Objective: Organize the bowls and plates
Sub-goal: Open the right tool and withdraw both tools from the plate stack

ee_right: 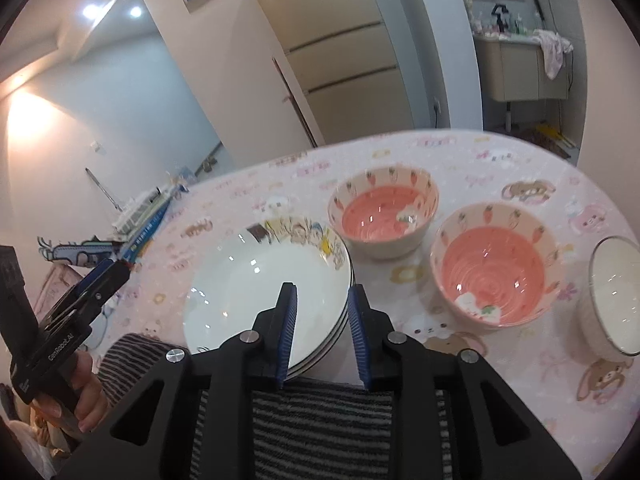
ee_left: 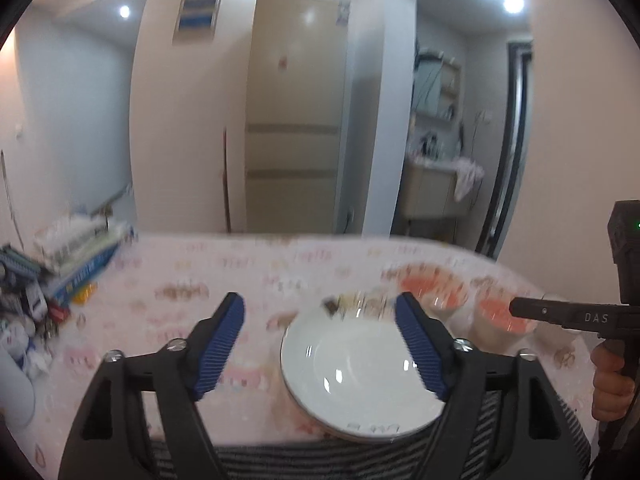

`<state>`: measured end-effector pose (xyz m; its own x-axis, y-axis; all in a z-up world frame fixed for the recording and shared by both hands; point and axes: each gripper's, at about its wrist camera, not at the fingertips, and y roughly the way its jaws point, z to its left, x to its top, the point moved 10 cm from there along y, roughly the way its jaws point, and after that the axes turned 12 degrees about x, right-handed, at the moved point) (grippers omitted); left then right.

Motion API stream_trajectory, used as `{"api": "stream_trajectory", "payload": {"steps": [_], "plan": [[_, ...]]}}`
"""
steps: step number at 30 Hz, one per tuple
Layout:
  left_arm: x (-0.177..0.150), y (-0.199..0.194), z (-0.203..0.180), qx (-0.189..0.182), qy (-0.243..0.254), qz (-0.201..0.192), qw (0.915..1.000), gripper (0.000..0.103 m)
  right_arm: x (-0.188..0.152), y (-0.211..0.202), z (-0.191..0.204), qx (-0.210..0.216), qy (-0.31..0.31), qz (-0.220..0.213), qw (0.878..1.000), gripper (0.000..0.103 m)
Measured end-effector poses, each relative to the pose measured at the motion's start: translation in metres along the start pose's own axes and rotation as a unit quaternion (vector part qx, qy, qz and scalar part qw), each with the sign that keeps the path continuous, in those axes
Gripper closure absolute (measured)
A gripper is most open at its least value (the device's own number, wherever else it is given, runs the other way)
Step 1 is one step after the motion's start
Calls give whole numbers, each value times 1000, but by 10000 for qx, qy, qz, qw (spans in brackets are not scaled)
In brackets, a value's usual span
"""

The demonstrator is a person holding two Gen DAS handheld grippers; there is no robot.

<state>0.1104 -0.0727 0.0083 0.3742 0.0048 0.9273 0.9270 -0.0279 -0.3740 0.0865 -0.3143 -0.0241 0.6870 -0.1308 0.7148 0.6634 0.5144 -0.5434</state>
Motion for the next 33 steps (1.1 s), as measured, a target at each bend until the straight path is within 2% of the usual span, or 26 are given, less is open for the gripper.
{"api": "stream_trajectory", "payload": {"steps": [2,4,5,6,7,10,14,15,17,19,21,23,28,33], "plan": [[17,-22,0,154,12,-581,9982,16,10,-19,5,-90,-89,-282,9995,76],[30,-40,0,235,28,-936,9953,16,18,-38,9,-279,-219,-606,9975,73],[33,-45,1,274,-8,-1014,9945,14,22,-50,9,-528,-285,-835,9947,71],[36,-50,2,283,-61,-1059,9940,13,26,-57,9,-784,-340,-1001,9913,63],[39,-53,2,227,-124,-1060,9940,12,28,-64,11,-1019,-398,-1142,9874,55],[43,-57,1,55,-306,-1018,9943,11,29,-75,17,-1472,-611,-1290,9788,52],[40,-58,-4,168,-237,-884,9957,11,23,-80,28,-1808,-614,-1225,9739,45],[38,-58,-5,208,-213,-822,9962,10,21,-83,30,-1930,-575,-1193,9722,39],[32,-56,-9,229,-201,-659,9974,9,14,-90,34,-2131,-465,-1155,9691,38],[24,-48,-11,245,-253,-432,9984,9,7,-97,40,-2046,-355,-1156,9713,38],[18,-44,-15,62,-313,-280,9991,9,3,-102,37,-1976,-235,-1166,9730,38],[13,-38,-18,94,-261,-167,9995,9,1,-107,33,-1965,-146,-1131,9739,38],[8,-27,-24,157,-184,-39,9997,9,4,-106,31,-1869,-370,-1053,9760,38],[7,-23,-32,219,11,-57,9997,9,0,-99,17,-1737,-195,-904,9804,38]]}}
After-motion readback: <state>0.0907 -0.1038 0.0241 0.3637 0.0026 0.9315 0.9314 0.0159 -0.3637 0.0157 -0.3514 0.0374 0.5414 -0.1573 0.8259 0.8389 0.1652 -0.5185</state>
